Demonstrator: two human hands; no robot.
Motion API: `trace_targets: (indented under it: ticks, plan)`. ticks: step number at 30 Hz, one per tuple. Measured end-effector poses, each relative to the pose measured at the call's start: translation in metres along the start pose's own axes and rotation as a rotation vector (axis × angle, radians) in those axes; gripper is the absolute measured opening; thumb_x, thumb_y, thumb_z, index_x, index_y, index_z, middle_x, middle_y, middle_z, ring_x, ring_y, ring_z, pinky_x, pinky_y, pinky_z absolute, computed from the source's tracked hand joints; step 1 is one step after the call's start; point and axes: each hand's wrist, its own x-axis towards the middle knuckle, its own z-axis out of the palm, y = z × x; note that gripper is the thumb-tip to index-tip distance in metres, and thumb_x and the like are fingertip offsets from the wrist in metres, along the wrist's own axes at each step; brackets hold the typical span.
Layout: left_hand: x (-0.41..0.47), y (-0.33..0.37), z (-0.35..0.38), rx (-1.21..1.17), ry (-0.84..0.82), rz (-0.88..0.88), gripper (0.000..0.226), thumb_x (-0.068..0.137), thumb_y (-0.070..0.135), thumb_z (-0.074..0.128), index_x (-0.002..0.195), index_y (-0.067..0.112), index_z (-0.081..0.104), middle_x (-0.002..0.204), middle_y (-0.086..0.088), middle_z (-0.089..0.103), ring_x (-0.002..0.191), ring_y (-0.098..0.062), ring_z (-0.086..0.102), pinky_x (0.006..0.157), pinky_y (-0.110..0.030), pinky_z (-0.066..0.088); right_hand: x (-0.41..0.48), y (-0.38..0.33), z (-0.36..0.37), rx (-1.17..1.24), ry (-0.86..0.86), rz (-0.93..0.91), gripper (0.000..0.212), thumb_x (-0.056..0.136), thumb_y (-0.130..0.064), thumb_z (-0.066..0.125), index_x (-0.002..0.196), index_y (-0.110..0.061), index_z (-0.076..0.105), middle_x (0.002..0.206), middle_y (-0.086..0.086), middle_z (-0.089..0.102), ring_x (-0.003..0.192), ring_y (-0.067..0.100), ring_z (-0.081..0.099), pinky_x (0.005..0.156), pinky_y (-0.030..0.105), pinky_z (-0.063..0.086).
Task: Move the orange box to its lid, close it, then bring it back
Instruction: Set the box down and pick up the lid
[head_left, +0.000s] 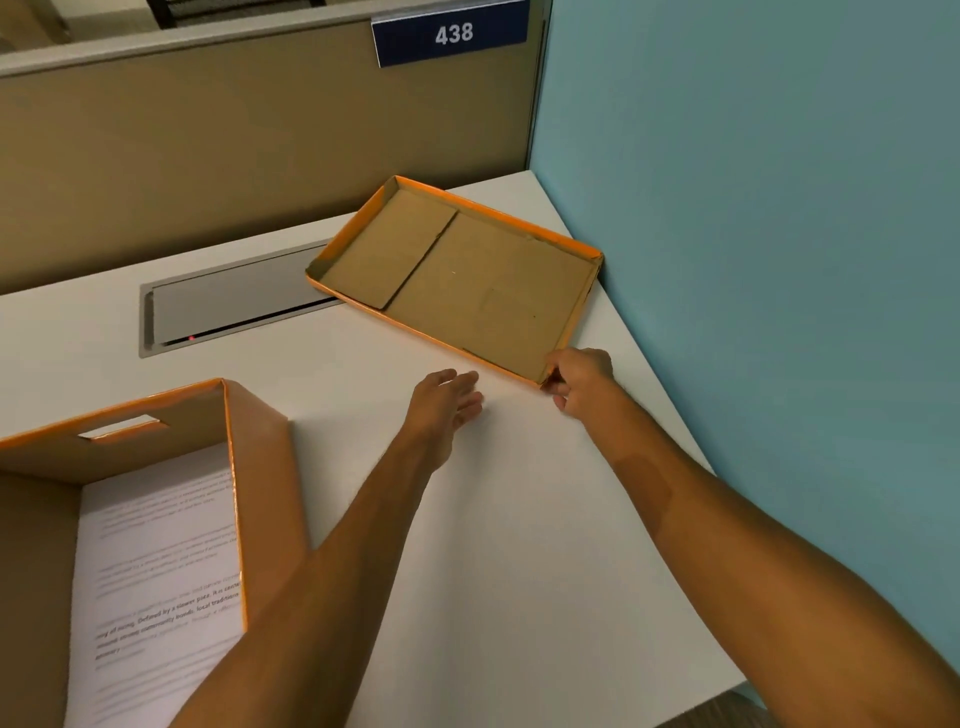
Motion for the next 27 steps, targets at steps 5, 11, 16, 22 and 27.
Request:
trace_targets:
  ticks: [5,11,16,22,27]
  plan:
    - [0.006,0.007,0.004,-0.090,-0.050,0.003,0.034,0.092,0.014,0.067,0.121,-0.002,0.059,0.111,-0.017,0.066,0.114,-0.034,0.066,0.103,-0.045,0.052,-0.005,-0.002,-0.004,0.003,-0.123,0.052,0.014,0.085,0.000,0.062,0.098,-0.007,0.062,0.083,0.014,0.067,0.068,0.025,0.066,0.073,0.043,0.051]
    - [0.003,0.021,0.008,-0.263,-0.094,0.011,0.029,0.093,0.009,0.065,0.121,0.002,0.064,0.116,-0.014,0.072,0.111,-0.033,0.069,0.093,-0.046,0.058,-0.019,-0.004,-0.012,0.075,-0.241,-0.042,0.021,0.082,-0.003,0.073,0.101,-0.007,0.062,0.097,0.020,0.073,0.074,0.032,0.075,0.073,0.047,0.061]
    - [-0.007,0.036,0.010,-0.327,-0.081,0.017,0.037,0.092,0.002,0.064,0.129,0.000,0.058,0.123,-0.018,0.070,0.113,-0.035,0.068,0.090,-0.049,0.059,-0.037,-0.013,-0.015,0.044,-0.283,-0.111,0.025,0.084,-0.009,0.073,0.107,-0.005,0.062,0.101,0.019,0.074,0.078,0.030,0.077,0.072,0.047,0.062]
    - [-0.029,0.057,0.010,-0.256,-0.023,0.076,0.040,0.090,0.001,0.066,0.129,0.004,0.057,0.121,-0.017,0.070,0.104,-0.036,0.072,0.082,-0.051,0.061,-0.061,-0.008,-0.021,-0.603,0.134,-0.846,0.041,0.084,-0.036,0.069,0.119,-0.018,0.058,0.121,0.005,0.059,0.109,0.021,0.057,0.086,0.037,0.051]
    - [-0.058,0.066,0.016,-0.165,-0.010,0.172,0.042,0.085,0.000,0.070,0.125,0.003,0.058,0.114,-0.018,0.072,0.100,-0.035,0.073,0.082,-0.051,0.061,-0.085,0.011,-0.017,-0.989,0.123,-1.424,0.059,0.078,-0.043,0.079,0.126,-0.015,0.060,0.124,0.010,0.059,0.111,0.027,0.057,0.089,0.039,0.049]
